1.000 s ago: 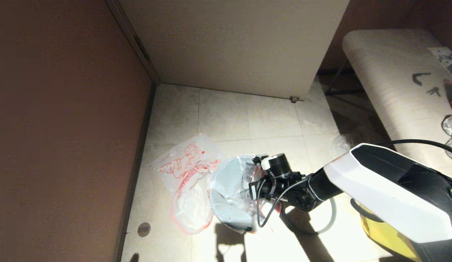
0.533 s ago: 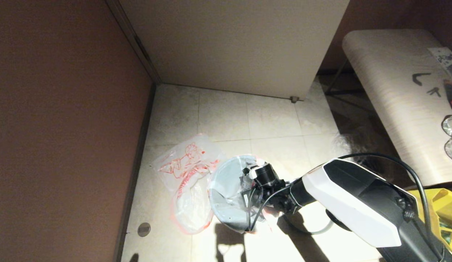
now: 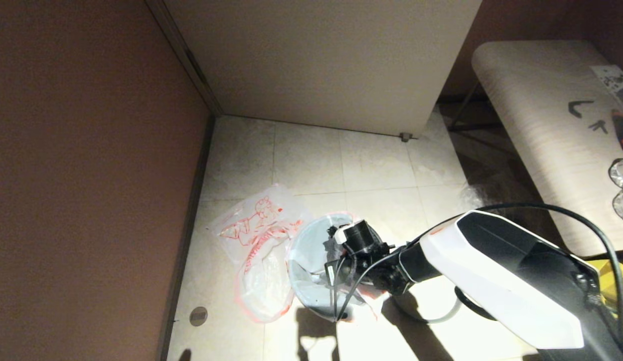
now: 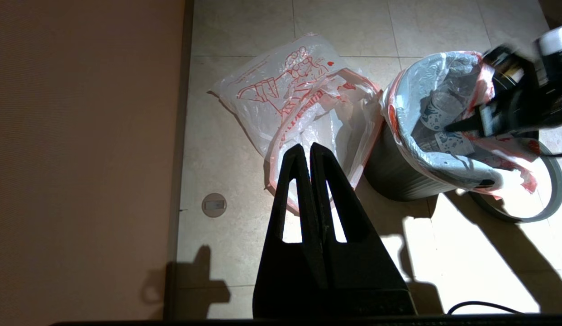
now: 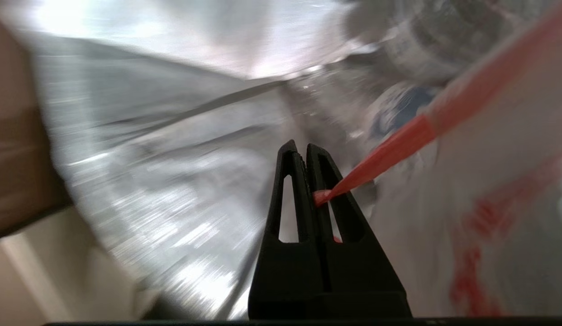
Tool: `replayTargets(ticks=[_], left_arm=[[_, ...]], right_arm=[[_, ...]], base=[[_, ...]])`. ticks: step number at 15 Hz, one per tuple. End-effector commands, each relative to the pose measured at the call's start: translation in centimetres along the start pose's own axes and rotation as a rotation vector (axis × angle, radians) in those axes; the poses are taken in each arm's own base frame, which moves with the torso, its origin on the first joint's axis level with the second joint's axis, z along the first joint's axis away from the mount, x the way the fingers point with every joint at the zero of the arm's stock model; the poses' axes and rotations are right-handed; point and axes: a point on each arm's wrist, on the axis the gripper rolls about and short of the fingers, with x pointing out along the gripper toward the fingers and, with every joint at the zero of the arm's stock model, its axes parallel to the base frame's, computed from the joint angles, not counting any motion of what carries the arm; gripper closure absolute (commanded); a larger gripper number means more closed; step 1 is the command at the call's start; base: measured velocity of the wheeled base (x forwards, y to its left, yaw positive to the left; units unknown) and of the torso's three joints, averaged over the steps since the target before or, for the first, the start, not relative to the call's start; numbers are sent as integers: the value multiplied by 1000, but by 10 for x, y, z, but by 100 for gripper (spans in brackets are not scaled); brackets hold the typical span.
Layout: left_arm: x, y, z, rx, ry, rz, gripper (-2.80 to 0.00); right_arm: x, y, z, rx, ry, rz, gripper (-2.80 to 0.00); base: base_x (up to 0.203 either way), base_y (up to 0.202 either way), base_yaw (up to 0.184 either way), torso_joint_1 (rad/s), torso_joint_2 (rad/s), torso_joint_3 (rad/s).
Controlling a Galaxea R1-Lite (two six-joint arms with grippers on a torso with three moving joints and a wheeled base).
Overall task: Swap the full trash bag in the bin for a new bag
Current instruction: Place the trash bag on the floor
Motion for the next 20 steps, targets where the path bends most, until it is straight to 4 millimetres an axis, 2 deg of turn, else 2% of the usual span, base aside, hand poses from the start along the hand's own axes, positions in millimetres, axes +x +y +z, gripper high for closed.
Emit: replayTargets(ticks=[1,3,7,13,15,20], left_arm=[[0,0,0,-1,0,1,0],[0,0,0,-1,2,1,0],[0,0,0,-1,2,1,0],[0,0,0,-1,2,1,0],[0,0,0,-1,2,1,0],[0,0,0,-1,2,1,0]], right_arm=[[-49,12,27,39,-59,60,0],[-75,13,31,114,-45,122,0],[-105,3,38,152,-58,125,0],[-141,11,52,205,-97,203,0],[-147,12,55,220,-108,213,0],[-187,18,62,280,-92,341,0]], base=[[0,0,0,0,0,0],[0,0,0,0,0,0],[0,0,0,0,0,0],[0,0,0,0,0,0],[0,0,0,0,0,0],[0,0,0,0,0,0]])
